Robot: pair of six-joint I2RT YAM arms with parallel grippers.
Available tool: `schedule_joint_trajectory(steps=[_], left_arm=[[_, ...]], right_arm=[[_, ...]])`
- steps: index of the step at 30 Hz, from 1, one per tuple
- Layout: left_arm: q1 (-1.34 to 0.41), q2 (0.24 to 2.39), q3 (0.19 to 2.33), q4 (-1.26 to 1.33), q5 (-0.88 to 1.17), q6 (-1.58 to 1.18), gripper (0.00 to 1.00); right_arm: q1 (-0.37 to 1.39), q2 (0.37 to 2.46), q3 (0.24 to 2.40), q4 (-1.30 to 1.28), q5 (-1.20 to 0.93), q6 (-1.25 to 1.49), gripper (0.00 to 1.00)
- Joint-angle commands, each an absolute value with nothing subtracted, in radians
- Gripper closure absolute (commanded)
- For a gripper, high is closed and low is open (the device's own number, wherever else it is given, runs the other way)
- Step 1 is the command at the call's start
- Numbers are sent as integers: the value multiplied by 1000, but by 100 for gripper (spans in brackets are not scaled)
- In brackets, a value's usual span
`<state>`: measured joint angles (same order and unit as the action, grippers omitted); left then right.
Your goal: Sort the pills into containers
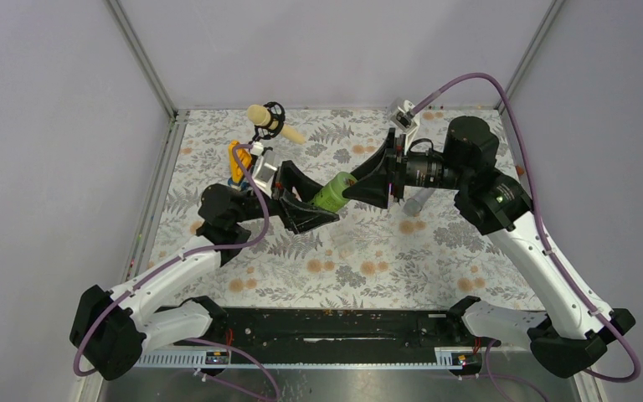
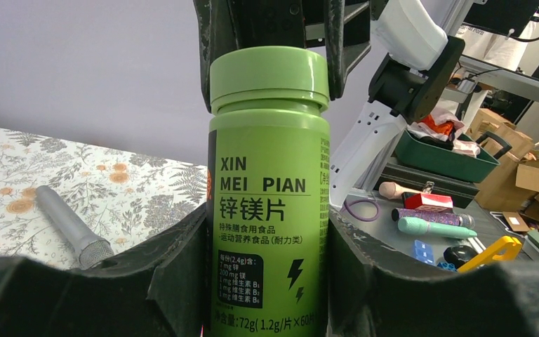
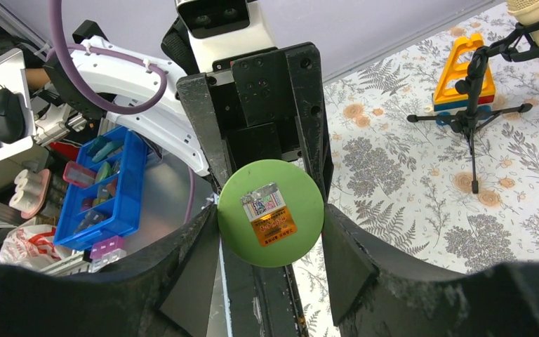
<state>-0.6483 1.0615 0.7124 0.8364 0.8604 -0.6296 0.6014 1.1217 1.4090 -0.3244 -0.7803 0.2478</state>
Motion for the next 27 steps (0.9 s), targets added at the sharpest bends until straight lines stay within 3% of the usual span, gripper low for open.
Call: schedule_joint_trajectory(steps=[1, 11, 27], left_arm=[[-663, 1025, 788, 1014, 874, -628, 100], [-663, 1016, 789, 1003, 827, -605, 100], [-670, 1058, 905, 756, 812, -479, 100]], right_arm=[[589, 1147, 1441, -336, -794, 247, 78], [579, 1156, 1492, -343, -746, 390, 78], [617, 1193, 1495, -504, -705, 214, 78]])
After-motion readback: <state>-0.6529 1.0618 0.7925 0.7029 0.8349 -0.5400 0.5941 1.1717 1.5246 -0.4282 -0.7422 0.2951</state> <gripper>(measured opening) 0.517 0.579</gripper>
